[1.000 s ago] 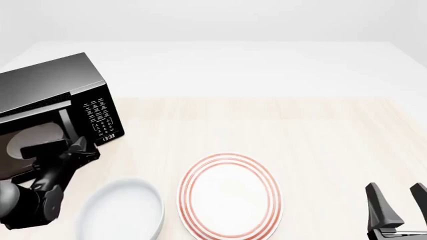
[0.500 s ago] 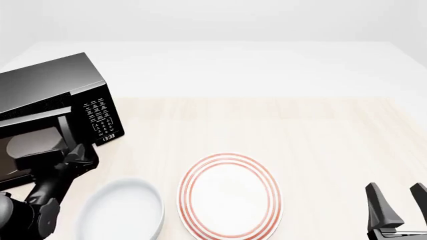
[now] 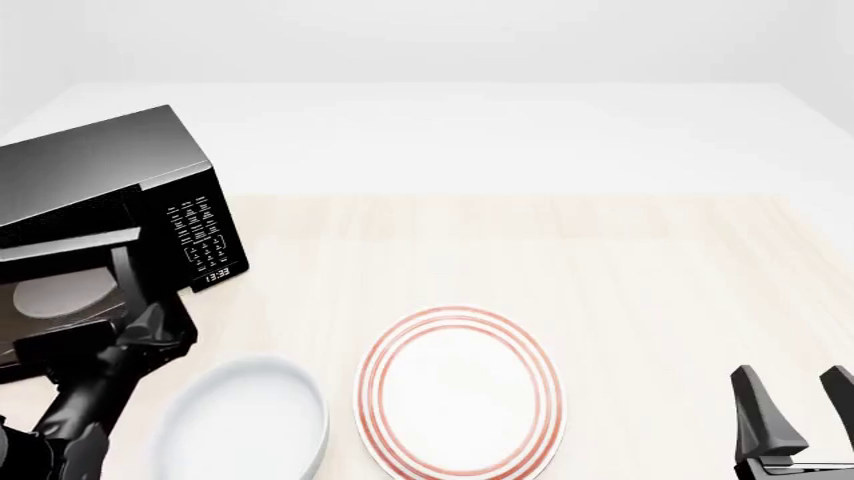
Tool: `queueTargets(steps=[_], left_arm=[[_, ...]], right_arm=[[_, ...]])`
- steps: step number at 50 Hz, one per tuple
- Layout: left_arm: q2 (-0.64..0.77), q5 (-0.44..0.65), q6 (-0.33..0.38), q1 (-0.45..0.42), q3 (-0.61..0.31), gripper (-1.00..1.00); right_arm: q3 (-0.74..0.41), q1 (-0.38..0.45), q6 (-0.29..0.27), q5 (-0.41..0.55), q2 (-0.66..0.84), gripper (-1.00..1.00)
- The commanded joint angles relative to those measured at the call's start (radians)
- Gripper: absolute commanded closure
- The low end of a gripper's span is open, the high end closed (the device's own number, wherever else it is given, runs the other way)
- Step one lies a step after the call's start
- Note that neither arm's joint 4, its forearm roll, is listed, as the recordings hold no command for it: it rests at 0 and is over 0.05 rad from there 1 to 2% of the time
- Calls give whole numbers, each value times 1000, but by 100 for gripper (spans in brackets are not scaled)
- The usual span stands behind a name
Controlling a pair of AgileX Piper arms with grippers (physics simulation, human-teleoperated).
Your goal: Open the microwave.
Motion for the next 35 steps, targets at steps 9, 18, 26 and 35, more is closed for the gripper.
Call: queueTargets(steps=[9, 18, 26, 35], left_arm=[[-91, -22, 3, 5, -8, 100], [-147, 9, 8, 10, 17, 100], [-189, 20, 10, 16, 48, 100], [-188, -17, 0, 9, 71, 100]], right_arm=[[0, 0, 0, 0, 0, -100], [0, 0, 0, 0, 0, -100], [0, 0, 0, 0, 0, -100], [0, 0, 0, 0, 0, -100]])
